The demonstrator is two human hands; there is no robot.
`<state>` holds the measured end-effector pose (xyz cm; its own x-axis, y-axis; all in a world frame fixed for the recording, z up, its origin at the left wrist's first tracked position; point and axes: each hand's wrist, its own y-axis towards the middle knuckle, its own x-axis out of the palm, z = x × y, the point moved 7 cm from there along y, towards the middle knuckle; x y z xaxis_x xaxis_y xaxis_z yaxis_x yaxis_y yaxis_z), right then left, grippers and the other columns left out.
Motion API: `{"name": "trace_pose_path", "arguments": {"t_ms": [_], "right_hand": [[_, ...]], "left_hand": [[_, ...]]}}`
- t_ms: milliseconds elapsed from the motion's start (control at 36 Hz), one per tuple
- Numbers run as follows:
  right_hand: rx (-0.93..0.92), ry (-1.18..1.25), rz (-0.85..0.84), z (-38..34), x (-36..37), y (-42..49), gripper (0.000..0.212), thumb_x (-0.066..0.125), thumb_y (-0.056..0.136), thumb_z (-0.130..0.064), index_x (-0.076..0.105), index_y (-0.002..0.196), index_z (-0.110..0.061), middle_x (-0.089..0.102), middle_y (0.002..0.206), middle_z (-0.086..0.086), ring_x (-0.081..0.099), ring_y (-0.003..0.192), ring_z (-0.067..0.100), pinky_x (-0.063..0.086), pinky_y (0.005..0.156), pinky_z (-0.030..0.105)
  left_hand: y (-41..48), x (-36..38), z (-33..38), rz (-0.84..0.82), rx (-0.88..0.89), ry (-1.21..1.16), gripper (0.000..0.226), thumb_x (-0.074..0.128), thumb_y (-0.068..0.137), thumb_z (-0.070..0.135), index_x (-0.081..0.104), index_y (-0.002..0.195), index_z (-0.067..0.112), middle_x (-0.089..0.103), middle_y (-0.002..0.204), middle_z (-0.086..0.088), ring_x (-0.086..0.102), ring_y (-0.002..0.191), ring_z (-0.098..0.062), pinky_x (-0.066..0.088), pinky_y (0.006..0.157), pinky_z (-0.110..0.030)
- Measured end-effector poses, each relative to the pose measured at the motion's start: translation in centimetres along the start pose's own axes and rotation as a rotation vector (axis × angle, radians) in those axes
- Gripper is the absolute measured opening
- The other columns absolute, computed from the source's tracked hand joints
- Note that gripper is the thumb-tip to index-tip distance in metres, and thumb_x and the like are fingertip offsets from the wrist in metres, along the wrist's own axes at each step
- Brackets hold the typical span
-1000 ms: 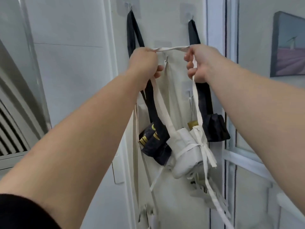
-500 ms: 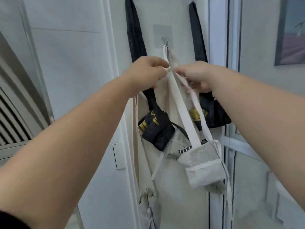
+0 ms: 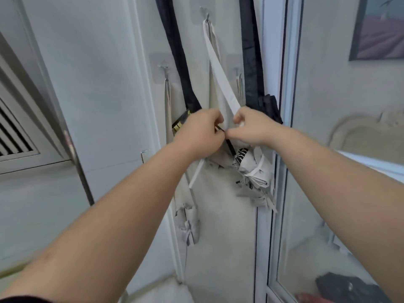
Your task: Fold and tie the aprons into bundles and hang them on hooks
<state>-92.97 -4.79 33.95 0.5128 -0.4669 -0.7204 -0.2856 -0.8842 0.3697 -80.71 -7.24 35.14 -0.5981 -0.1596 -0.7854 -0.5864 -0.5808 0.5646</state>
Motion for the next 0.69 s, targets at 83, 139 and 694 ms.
{"name": "trace_pose_path", "arguments": {"t_ms": [83,139,694], "right_hand": [[0.054,-0.039,-0.163,2.3,1.8,-1.4,0.066,0.068,0.081,-0.027,0.038,0.138,-0.023,0.041,0.138,0.004,0.045,0.109,0.017,0.038,0.083,0.028],[0.082,-0.037,-0.211,3.7,2.4,-2.3,0.072,0.069,0.079,-0.027,0.034,0.142,-0.028,0.039,0.141,0.003,0.048,0.112,0.019,0.042,0.087,0.030],[0.051,0.183,0.131,4.3,6.3,-1.7,0.042,0.049,0.089,-0.002,0.053,0.129,-0.016,0.045,0.137,0.006,0.050,0.120,0.020,0.041,0.098,0.027]], "left_hand": [[-0.9,3.4,0.3,-0.094,0.001,0.190,0.046,0.056,0.089,0.027,0.048,0.133,0.015,0.039,0.140,-0.010,0.038,0.127,-0.030,0.039,0.101,-0.041],[-1.4,5.4,0.6,-0.127,0.026,0.391,0.048,0.054,0.090,0.033,0.043,0.136,0.020,0.026,0.149,-0.010,0.026,0.133,-0.032,0.031,0.102,-0.042],[-4.7,2.7,-2.1,0.079,0.145,0.531,0.037,0.051,0.091,0.037,0.062,0.124,0.022,0.037,0.147,-0.007,0.034,0.128,-0.032,0.032,0.093,-0.042]]}}
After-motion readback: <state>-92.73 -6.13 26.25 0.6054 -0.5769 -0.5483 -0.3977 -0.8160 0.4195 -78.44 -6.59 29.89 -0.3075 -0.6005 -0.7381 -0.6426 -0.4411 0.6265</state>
